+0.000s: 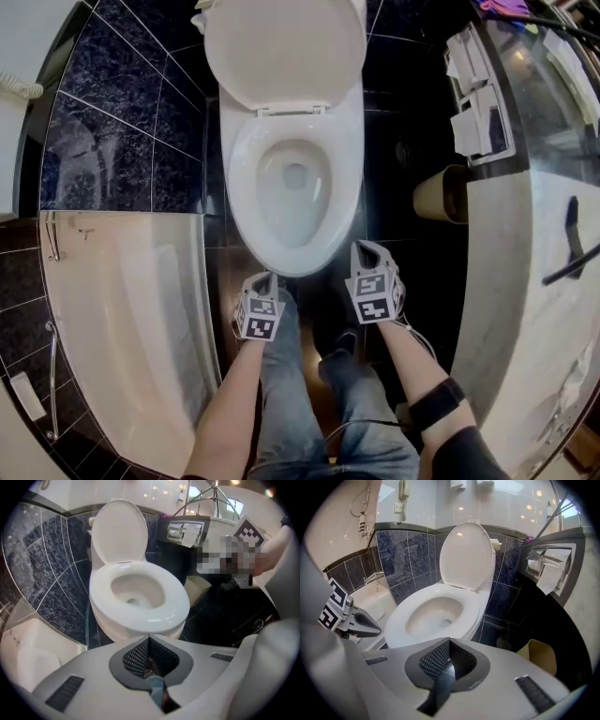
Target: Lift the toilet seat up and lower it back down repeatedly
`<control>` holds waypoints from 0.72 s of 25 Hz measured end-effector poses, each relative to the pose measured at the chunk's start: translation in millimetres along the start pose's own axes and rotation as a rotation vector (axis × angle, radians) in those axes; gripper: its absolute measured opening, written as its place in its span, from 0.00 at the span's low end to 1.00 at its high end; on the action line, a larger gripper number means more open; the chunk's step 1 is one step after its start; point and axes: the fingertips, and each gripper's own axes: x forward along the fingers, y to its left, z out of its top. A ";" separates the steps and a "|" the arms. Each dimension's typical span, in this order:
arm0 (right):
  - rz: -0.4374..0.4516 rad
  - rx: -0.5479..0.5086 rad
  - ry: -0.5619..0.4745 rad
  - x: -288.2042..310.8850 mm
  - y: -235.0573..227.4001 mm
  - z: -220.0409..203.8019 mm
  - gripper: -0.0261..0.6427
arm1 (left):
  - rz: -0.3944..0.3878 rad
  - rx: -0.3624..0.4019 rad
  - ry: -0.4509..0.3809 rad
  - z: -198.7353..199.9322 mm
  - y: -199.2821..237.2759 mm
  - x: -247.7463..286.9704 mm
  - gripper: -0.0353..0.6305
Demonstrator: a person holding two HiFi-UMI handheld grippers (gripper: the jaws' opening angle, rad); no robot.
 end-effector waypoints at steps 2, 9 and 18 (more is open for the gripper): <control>-0.001 -0.001 0.005 1.6 -2.7 -2.0 0.07 | 0.002 -0.016 -0.019 3.7 1.5 -0.6 0.04; 0.003 0.020 0.002 -7.1 -3.3 8.7 0.07 | 0.001 -0.024 -0.112 47.2 5.6 -25.8 0.04; 0.031 0.031 -0.099 -115.2 3.4 113.7 0.07 | 0.030 -0.023 -0.259 147.9 -0.4 -153.5 0.04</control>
